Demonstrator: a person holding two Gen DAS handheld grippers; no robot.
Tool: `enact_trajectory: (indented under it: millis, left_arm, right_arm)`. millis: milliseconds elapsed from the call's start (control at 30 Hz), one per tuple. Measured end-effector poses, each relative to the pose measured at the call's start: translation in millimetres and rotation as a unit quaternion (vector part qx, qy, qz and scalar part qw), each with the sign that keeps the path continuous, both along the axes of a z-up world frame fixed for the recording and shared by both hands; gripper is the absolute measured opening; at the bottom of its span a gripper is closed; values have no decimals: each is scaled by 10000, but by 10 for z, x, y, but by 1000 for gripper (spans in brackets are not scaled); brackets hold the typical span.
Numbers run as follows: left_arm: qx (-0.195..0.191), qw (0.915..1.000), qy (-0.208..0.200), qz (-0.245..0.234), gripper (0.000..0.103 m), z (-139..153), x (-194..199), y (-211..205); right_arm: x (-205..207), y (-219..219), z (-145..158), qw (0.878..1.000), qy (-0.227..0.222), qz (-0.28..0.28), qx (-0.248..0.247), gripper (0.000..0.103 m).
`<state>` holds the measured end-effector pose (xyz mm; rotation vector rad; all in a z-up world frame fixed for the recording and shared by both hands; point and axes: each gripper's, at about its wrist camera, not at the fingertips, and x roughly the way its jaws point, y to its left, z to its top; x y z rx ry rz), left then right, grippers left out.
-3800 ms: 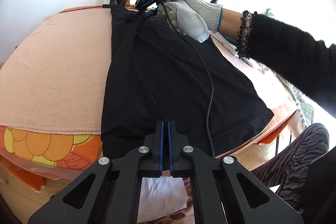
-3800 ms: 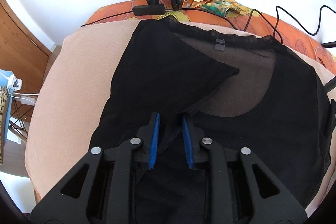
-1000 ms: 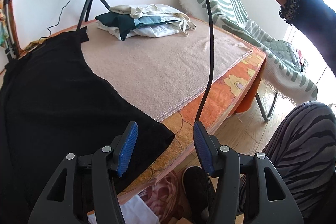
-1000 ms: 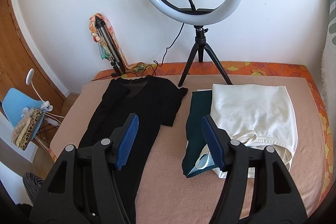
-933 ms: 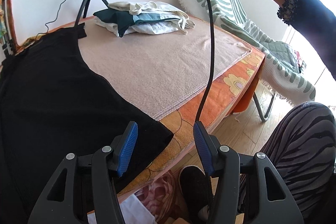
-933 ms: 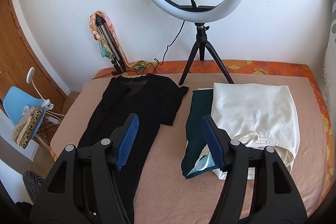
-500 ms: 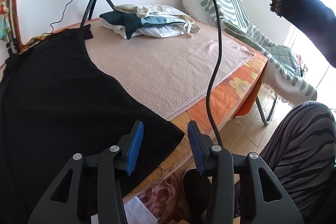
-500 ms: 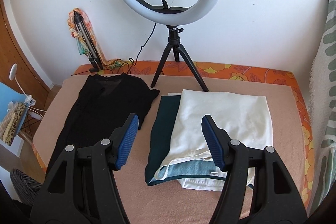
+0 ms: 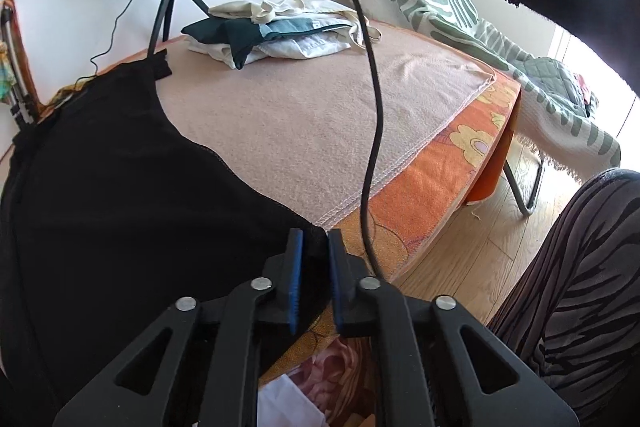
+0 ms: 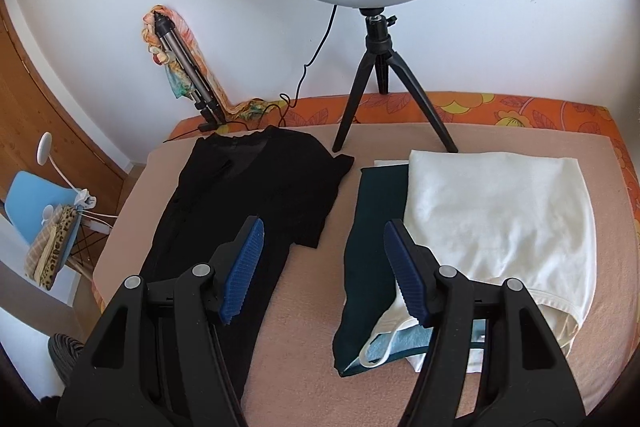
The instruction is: Fold small clothes
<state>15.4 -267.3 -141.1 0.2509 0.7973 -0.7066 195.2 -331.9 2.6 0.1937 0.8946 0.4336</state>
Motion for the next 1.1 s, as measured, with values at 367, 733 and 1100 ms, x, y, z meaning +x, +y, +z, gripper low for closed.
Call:
enact_trajectory:
  millis: [367,733,1100]
  left_arm:
    - [-1562,9802,753,951,4,200,107,684]
    - [-1807,9766,617,994,4,257,53,736]
    - [-2038,9706,634,1110,4,223,84,922]
  right_arm:
    - [531,740,-681,9969,775,27,-152,66]
    - [1075,898,-1140,9867,1151,-997,-570,66]
    - [1131,1170,-1320,9888,1186,-655,-629,9]
